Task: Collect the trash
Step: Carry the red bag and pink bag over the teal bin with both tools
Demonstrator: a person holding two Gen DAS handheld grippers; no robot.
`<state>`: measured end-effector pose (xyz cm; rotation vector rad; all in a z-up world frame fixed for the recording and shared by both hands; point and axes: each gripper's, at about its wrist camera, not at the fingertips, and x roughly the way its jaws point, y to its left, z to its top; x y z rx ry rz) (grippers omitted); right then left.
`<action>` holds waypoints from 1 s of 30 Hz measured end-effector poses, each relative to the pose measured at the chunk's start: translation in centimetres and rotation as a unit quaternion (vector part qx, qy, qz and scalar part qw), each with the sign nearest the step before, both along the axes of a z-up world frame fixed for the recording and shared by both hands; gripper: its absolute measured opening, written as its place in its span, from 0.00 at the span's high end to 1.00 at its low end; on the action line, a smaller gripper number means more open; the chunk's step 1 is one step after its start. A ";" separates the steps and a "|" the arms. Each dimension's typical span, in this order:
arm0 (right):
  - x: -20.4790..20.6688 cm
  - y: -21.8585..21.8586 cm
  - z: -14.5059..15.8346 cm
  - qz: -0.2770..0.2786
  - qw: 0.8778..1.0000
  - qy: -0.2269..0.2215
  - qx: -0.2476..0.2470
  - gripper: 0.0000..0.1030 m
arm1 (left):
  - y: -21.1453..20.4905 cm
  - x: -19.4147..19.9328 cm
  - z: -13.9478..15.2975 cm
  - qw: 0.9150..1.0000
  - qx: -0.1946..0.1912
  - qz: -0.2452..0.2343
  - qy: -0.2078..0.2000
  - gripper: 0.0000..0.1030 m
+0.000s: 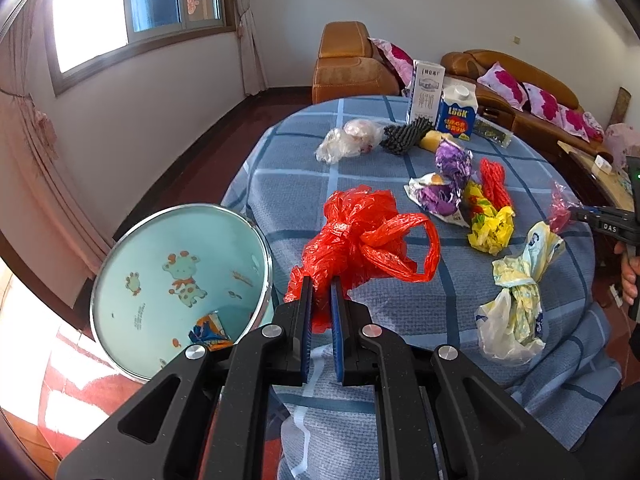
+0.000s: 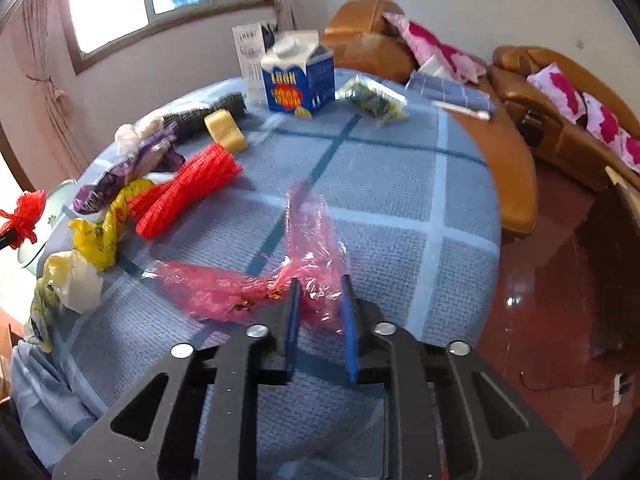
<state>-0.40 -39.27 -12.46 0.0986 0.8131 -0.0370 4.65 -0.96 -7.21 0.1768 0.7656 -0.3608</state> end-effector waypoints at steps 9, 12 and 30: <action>0.3 0.5 5.9 -0.018 0.996 -0.079 0.043 0.89 | 1.2 -0.3 1.6 1.000 0.003 0.020 -0.020 0.92; 1.7 1.8 6.9 -0.008 0.995 -0.089 0.051 0.89 | 1.8 -0.2 1.9 0.999 0.008 0.031 -0.024 0.92; 10.5 16.4 9.7 0.120 0.987 -0.110 -0.009 0.89 | 7.6 1.6 1.8 0.989 0.058 0.129 -0.029 0.92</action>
